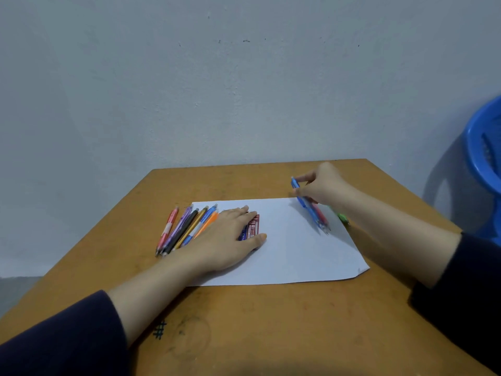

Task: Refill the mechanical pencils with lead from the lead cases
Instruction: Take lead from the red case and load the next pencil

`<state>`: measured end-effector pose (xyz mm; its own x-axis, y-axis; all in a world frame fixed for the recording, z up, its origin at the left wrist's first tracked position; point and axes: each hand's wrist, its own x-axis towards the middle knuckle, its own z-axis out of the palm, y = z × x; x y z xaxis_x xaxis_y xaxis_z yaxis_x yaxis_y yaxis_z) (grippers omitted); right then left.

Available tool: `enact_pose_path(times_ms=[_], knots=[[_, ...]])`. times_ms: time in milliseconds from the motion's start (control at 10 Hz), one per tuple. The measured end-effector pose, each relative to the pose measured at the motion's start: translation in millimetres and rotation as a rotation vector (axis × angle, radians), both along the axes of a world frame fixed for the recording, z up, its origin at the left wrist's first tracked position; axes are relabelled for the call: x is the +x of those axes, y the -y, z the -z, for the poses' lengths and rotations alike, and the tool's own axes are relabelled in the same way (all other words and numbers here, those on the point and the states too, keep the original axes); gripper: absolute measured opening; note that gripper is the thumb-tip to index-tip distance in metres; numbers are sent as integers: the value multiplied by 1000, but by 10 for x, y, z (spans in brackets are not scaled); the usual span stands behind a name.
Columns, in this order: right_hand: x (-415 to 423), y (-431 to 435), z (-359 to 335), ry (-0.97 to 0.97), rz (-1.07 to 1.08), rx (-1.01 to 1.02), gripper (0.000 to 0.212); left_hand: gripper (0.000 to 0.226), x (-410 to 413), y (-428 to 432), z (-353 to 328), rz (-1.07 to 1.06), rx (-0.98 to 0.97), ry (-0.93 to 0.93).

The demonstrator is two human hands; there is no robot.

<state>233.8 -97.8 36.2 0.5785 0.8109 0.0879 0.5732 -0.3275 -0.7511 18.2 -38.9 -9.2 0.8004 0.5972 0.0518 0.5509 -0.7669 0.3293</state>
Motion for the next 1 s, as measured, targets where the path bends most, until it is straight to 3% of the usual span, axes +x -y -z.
enact_pose_path(times_ms=[200,500,1000], knots=[[17,-77,188,268,17,-66,28,67,-3,-7,-15,5,-25,-11],[45,-128,321,379,29,-119,36,67,-3,4,-30,2,-31,-31],[76,-97,316,552,65,-146,24,67,3,13,-39,-7,-22,-54]])
